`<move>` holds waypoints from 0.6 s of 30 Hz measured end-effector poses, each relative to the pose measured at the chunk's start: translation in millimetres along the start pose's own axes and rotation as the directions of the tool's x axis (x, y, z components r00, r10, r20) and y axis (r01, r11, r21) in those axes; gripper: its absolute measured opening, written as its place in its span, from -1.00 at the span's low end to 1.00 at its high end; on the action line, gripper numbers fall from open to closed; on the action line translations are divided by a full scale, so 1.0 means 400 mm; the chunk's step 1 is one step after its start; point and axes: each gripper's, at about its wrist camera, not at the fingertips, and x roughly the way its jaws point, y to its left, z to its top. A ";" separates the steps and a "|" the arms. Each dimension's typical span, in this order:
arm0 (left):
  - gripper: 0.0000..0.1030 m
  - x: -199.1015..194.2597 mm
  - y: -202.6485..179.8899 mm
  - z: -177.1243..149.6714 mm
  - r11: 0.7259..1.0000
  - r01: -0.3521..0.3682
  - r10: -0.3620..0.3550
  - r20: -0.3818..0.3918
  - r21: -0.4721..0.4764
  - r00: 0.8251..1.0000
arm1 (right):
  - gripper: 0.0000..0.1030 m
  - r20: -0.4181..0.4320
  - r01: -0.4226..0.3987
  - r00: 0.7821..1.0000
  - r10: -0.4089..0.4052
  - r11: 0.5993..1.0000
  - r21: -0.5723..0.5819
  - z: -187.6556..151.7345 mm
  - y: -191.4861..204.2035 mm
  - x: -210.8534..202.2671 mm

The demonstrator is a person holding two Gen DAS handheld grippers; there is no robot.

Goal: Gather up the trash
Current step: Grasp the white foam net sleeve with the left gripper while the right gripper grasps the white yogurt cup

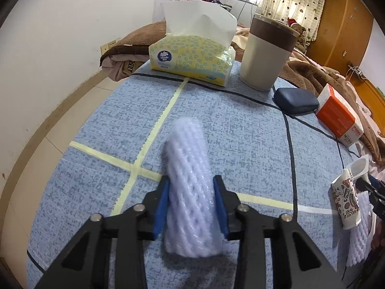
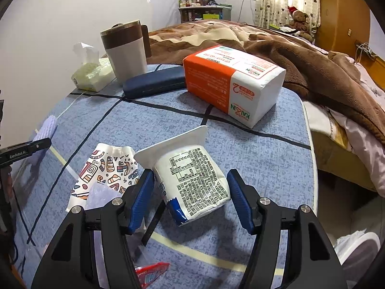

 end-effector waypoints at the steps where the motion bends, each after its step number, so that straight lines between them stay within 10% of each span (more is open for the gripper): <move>1: -0.31 -0.005 -0.004 -0.003 1.000 -0.004 0.004 0.008 0.006 1.000 | 0.24 0.002 0.002 1.000 -0.002 1.000 0.002 -0.002 0.001 -0.002; 18: -0.31 -0.099 -0.077 -0.062 0.996 0.067 -0.070 0.055 0.057 0.996 | 0.23 0.065 -0.003 0.998 -0.001 0.998 0.069 -0.035 0.008 -0.073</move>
